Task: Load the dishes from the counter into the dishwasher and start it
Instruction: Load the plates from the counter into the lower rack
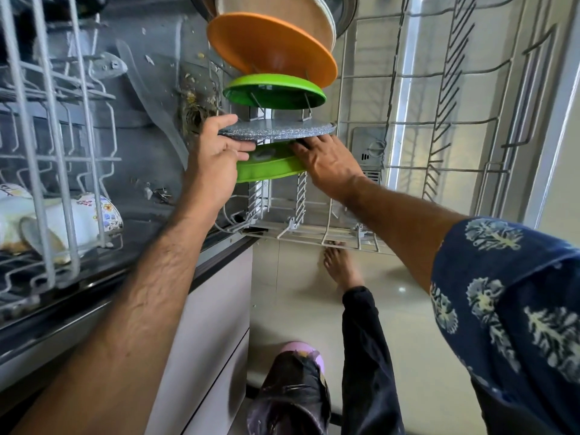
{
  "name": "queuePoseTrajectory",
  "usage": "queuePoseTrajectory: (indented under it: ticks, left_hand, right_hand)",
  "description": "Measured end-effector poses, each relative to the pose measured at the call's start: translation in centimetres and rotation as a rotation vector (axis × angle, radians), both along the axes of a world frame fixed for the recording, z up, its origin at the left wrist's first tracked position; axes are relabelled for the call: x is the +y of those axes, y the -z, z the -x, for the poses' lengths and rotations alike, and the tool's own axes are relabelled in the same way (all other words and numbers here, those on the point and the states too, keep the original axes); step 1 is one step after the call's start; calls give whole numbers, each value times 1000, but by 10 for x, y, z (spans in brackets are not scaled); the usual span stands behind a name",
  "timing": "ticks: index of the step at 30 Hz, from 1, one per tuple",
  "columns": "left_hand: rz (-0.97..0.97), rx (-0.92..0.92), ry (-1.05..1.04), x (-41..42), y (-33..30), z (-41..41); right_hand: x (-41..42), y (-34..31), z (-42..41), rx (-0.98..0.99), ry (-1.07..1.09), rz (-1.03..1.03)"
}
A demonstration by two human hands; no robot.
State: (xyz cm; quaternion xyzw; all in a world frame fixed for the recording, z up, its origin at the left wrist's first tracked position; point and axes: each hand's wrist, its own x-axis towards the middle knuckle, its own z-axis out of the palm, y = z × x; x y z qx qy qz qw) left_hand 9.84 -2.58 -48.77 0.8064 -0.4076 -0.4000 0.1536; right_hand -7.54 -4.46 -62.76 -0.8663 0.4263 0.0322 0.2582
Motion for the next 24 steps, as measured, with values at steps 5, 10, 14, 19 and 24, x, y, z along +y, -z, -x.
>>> queuePoseTrajectory:
  ticks: [5,10,14,19,24]
  left_hand:
    - [-6,-40,44,17,6,1]
    - [-89,-142,77,45,1,18]
    - [-147,-289,186,72,-15,40]
    - [-164,-569,473,112,-63,76]
    - [-237,-701,591,153,-141,113]
  right_hand:
    - [26,-18,18,-162,84,-18]
    - [76,-56,70,-293,190,-111]
    - [86,-87,102,-274,95,-159]
    - [58,-142,118,-179,-67,-139]
    - [34,-239,119,-26,-301,-76]
